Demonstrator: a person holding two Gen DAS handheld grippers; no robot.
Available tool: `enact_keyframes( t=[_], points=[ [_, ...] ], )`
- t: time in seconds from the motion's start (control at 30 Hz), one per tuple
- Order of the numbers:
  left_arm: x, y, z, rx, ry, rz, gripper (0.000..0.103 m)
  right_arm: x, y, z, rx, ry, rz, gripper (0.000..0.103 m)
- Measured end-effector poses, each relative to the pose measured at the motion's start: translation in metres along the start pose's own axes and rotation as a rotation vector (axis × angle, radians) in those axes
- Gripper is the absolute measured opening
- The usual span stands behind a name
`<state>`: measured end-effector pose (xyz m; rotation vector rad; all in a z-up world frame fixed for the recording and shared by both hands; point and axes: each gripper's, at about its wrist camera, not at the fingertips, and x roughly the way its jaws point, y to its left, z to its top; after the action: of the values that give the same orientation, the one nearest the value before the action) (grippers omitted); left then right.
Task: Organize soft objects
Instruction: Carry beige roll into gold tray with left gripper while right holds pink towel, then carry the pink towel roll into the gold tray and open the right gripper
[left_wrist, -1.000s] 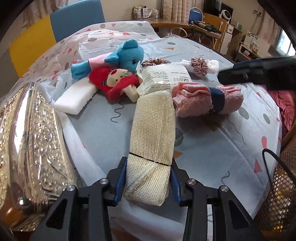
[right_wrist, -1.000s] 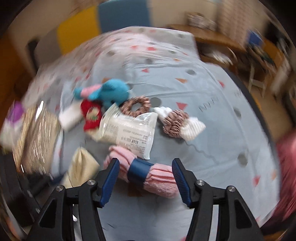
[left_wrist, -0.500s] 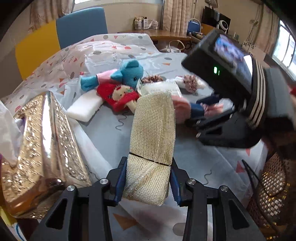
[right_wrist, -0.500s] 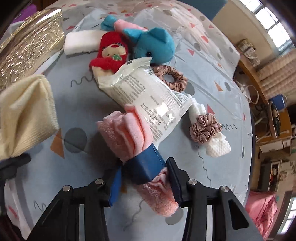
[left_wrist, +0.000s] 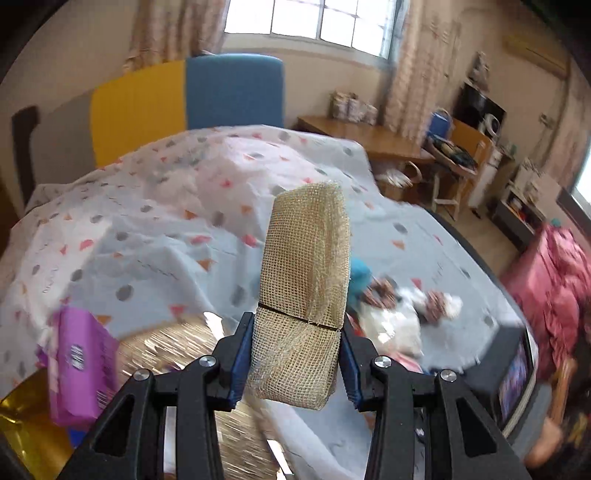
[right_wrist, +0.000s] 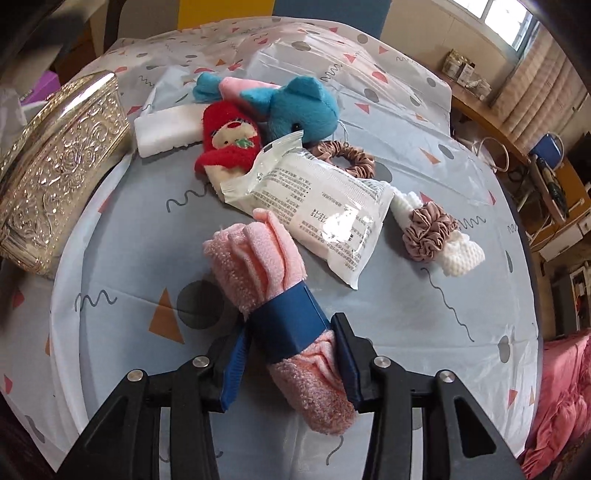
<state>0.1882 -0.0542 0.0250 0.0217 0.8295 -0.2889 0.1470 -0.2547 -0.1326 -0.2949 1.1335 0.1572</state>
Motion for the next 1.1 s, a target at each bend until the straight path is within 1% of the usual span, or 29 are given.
enact_keyframes(
  t=[0.07, 0.13, 0.2, 0.27, 0.33, 0.47, 0.53, 0.63, 0.77, 0.83, 0.9, 0.93, 0.97, 1.03, 1.1],
  points=[
    [-0.012, 0.029, 0.014, -0.048, -0.037, 0.040, 0.043, 0.000, 0.003, -0.001, -0.020, -0.006, -0.008, 0.044],
    [-0.025, 0.058, 0.019, -0.084, -0.074, 0.089, 0.043, 0.000, 0.006, -0.005, -0.036, -0.004, -0.013, 0.045],
    [-0.038, 0.089, 0.016, -0.124, -0.097, 0.137, 0.043, 0.001, 0.008, -0.004, -0.046, 0.000, -0.013, 0.044],
    [-0.049, 0.124, 0.005, -0.180, -0.099, 0.176, 0.043, 0.000, 0.009, -0.005, -0.043, 0.004, -0.001, 0.045],
    [-0.062, 0.153, -0.011, -0.224, -0.107, 0.218, 0.043, 0.001, 0.009, -0.006, -0.041, 0.006, 0.002, 0.045],
    [-0.083, 0.202, -0.062, -0.328, -0.090, 0.272, 0.043, 0.002, 0.010, -0.006, -0.044, 0.008, -0.003, 0.044],
    [-0.089, 0.221, -0.090, -0.376, -0.062, 0.295, 0.043, 0.001, 0.011, -0.007, -0.042, 0.005, -0.007, 0.044],
    [-0.091, 0.248, -0.126, -0.465, -0.018, 0.306, 0.043, 0.002, 0.012, -0.007, -0.050, -0.001, -0.015, 0.044],
    [-0.082, 0.267, -0.164, -0.569, 0.047, 0.294, 0.043, 0.001, 0.012, -0.008, -0.041, -0.001, -0.018, 0.044],
    [-0.077, 0.268, -0.173, -0.600, 0.064, 0.293, 0.044, 0.001, 0.012, -0.007, -0.045, -0.004, -0.026, 0.044],
    [-0.070, 0.268, -0.177, -0.622, 0.079, 0.272, 0.044, 0.001, 0.014, -0.008, -0.047, -0.008, -0.033, 0.044],
    [-0.067, 0.268, -0.178, -0.627, 0.080, 0.269, 0.046, 0.001, 0.015, -0.009, -0.048, -0.009, -0.036, 0.044],
    [-0.065, 0.267, -0.178, -0.627, 0.081, 0.276, 0.054, 0.001, 0.016, -0.009, -0.047, -0.010, -0.038, 0.044],
    [-0.061, 0.264, -0.177, -0.631, 0.087, 0.281, 0.067, 0.000, 0.016, -0.010, -0.044, -0.012, -0.040, 0.044],
    [-0.061, 0.262, -0.179, -0.632, 0.087, 0.288, 0.068, 0.000, 0.016, -0.010, -0.042, -0.013, -0.041, 0.044]
  ],
)
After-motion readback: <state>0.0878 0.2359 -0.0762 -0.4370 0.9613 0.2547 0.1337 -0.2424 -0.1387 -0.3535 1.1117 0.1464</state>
